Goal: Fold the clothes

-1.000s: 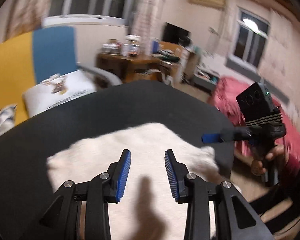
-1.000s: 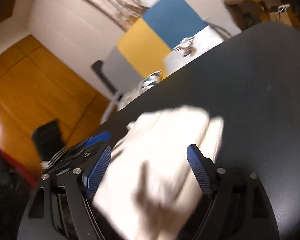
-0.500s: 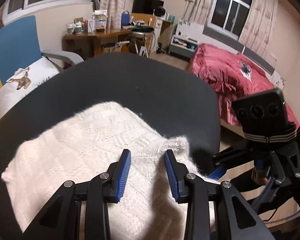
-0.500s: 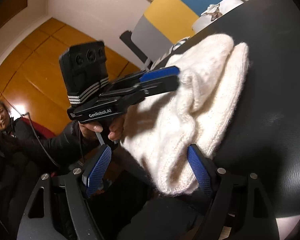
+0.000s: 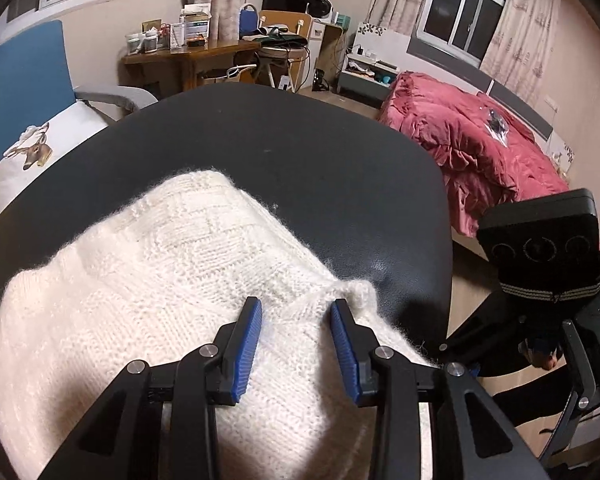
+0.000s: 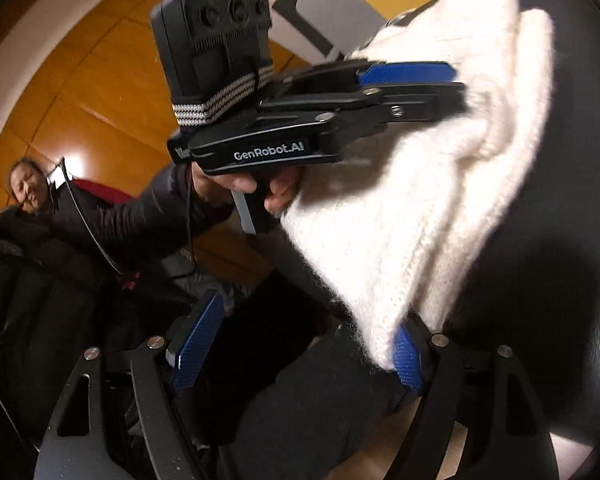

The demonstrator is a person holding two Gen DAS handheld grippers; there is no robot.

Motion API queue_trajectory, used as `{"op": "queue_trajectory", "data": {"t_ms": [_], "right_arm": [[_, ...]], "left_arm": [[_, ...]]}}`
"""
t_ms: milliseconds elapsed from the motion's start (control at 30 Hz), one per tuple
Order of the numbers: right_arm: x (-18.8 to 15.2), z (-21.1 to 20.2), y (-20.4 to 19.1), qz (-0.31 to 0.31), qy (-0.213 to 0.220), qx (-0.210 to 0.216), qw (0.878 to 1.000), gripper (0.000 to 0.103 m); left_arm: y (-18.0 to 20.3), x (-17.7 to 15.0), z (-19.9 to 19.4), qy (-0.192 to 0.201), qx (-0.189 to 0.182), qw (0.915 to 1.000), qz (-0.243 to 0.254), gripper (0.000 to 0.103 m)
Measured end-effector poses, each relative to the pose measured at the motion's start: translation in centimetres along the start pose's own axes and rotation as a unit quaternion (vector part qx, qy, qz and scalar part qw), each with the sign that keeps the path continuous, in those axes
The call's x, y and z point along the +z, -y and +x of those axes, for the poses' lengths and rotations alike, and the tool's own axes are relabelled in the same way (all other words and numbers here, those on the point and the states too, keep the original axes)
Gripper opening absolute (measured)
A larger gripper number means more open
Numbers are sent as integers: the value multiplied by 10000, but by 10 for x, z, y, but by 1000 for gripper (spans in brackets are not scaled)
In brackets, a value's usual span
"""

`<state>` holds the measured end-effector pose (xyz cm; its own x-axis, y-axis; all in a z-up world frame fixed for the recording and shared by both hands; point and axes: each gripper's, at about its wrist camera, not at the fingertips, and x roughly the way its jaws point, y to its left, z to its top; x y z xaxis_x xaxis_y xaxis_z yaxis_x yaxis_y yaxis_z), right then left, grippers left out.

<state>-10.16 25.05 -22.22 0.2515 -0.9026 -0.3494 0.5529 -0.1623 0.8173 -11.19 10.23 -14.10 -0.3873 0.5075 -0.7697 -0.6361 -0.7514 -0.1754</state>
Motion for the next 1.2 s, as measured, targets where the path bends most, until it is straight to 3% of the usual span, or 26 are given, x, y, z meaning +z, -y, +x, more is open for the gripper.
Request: {"op": "queue_trajectory", "data": {"t_ms": [167,267,400,533,633,700,767,800,933,1133,1200], "right_arm": [[-7,-26,-21,-63,344,-680,9971,84],[-6,-44,-43,-319,615,-1111,9914,84],[9,-31,-68,-883,663,-1148,9872,84],[29,-9,-75,-1196,579,-1223,9836,84],[32,15,-27,-488,70,-1659,9849,82],[25,5,-12,-352,437,-1364,9891,79],[21,-5,-4,-217,679,-1337,9885,56],[20,-8,-2,-125,745,-1347,9880,55],[17,-20,-18,-134,807,-1650,9829,60],[15,-1,-42,-586,602,-2531,9638,62],[14,8,-45,-700,491,-2857,9545,62]], "left_arm": [[-15,2,-33,462,-356,9967,-557,37],[-25,-10,-60,823,-312,9928,-808,36],[-37,-36,-86,1076,-267,9869,-1176,36],[-40,-70,-94,1028,-176,9857,-1325,36],[-38,-89,-91,931,-21,9890,-1152,32],[-35,-92,-95,970,67,9895,-1065,31],[-34,-92,-102,1074,10,9875,-1157,32],[-33,-93,-108,1154,-69,9859,-1208,32],[-24,-109,-127,1304,-240,9844,-1156,32],[-20,-152,-117,867,-71,9885,-1234,32],[-24,-160,-115,908,-71,9871,-1314,32]]}}
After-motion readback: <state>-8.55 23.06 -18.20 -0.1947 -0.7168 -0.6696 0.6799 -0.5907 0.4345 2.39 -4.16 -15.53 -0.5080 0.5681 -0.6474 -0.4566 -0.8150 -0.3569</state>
